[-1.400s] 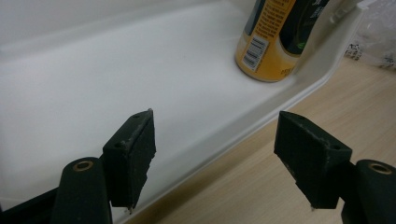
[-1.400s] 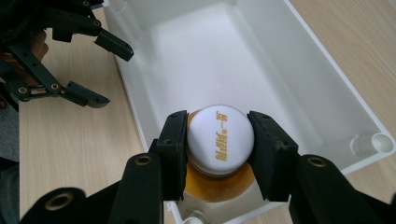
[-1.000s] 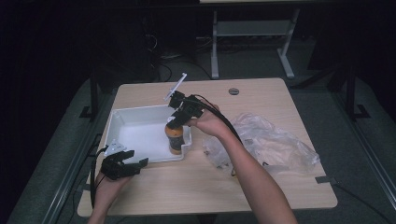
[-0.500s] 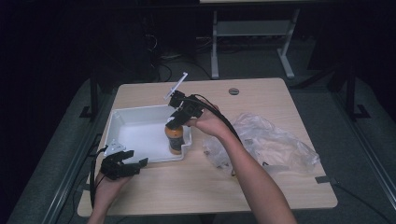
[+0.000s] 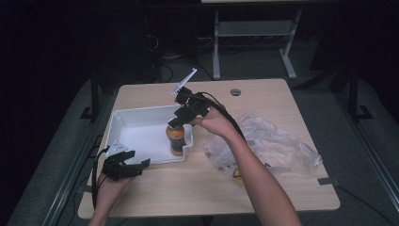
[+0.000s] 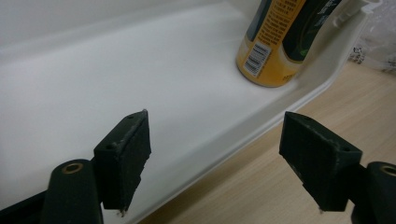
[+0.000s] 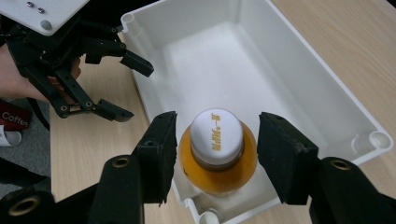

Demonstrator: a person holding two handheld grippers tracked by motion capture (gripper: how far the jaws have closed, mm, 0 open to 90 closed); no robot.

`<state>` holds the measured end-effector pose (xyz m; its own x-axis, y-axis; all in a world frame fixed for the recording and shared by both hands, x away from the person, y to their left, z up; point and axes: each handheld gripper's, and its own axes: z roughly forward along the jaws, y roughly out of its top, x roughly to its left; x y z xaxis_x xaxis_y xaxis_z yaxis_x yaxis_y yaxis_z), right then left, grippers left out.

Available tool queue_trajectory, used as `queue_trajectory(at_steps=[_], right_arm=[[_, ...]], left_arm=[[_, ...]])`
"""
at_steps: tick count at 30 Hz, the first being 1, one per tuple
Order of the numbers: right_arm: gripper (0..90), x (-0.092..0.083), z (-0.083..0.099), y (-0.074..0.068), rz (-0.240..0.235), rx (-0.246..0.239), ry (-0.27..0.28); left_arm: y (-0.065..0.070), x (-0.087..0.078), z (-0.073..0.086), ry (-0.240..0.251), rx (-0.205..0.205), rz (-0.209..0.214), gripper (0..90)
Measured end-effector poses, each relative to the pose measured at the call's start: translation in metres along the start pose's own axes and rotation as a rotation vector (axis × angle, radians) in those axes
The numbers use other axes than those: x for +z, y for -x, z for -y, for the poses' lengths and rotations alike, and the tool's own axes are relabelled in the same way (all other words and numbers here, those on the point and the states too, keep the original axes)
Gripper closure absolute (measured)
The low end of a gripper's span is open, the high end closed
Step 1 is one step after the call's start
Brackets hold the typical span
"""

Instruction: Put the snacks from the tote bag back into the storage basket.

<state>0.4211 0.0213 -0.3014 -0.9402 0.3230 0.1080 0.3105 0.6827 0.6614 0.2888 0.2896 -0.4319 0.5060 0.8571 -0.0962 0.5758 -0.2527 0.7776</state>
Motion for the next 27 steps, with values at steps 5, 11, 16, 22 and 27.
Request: queue_trajectory(at_steps=[5,11,16,22,27], right_arm=[[43.2,-0.008,0.003,0.003,0.011,0.011,0.018],[42.6,-0.020,0.007,0.005,0.016,0.027,0.033],[42.1,-0.029,0.011,0.008,0.019,0.040,0.051],[41.7,-0.036,0.015,0.010,0.023,0.047,0.053],[41.2,-0.040,0.018,0.012,0.031,0.052,0.059]], left_arm=[[-0.001,-0.001,0.001,-0.004,-0.009,-0.007,21.9],[-0.001,-0.001,0.000,-0.005,-0.008,-0.008,21.8],[-0.001,-0.001,0.001,-0.007,-0.009,-0.008,21.7],[-0.001,0.000,0.001,0.001,-0.015,-0.009,21.7],[-0.001,0.000,0.001,0.002,-0.015,-0.007,21.7]])
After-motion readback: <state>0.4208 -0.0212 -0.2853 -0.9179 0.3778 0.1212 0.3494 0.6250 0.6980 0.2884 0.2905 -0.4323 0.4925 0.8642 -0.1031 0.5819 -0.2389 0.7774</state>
